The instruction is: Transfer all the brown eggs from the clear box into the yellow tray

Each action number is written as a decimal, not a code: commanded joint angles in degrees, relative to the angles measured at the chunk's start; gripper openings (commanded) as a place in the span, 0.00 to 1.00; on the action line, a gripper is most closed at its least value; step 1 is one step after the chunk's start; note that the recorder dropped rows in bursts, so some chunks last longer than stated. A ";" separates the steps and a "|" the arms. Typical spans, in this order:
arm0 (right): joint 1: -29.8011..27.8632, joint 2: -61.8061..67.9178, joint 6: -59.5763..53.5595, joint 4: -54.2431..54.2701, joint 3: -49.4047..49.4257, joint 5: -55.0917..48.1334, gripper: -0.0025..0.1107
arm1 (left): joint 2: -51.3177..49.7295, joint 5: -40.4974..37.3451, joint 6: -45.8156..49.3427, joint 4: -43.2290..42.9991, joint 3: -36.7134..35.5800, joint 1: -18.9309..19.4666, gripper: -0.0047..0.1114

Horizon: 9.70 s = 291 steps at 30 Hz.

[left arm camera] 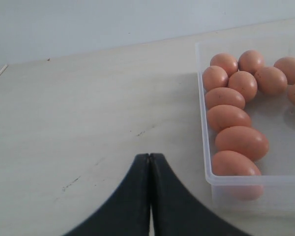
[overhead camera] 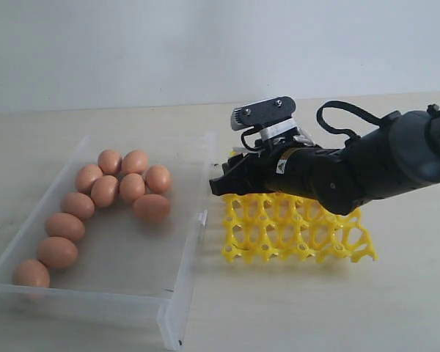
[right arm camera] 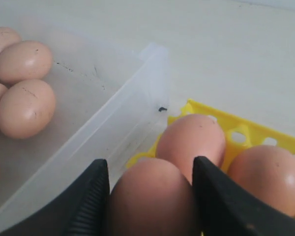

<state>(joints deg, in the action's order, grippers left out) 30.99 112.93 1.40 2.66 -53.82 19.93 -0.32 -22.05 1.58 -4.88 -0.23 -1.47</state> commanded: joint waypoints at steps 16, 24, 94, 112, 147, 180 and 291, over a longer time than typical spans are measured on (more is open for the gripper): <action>-0.32 2.45 0.73 -1.59 0.26 5.71 0.02 | 0.32 0.35 -0.15 0.31 0.23 -0.30 0.04; -0.32 2.90 0.73 -1.59 0.26 7.47 0.02 | 0.32 0.35 -0.15 0.31 0.23 -0.30 0.04; 21.64 25.79 -20.54 12.00 -79.53 -89.89 0.02 | 0.32 0.35 -0.15 0.31 0.23 -0.30 0.04; 21.64 27.82 -10.99 11.98 -82.08 -86.69 0.02 | 0.32 0.35 -0.15 0.31 0.23 -0.30 0.04; 22.28 36.05 -7.79 10.59 -82.08 -76.77 0.55 | 0.32 0.35 -0.15 0.31 0.23 -0.30 0.04; 23.62 33.79 -7.78 11.91 -82.08 -77.91 0.55 | 0.32 0.35 -0.15 0.31 0.23 -0.30 0.04; 21.16 26.66 -13.28 7.91 -68.88 -77.36 0.51 | 0.32 0.35 -0.15 0.31 0.23 -0.30 0.04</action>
<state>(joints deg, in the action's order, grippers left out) 51.60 139.07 -11.11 10.51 -121.25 -55.57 -0.32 -22.05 1.58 -4.88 -0.23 -1.47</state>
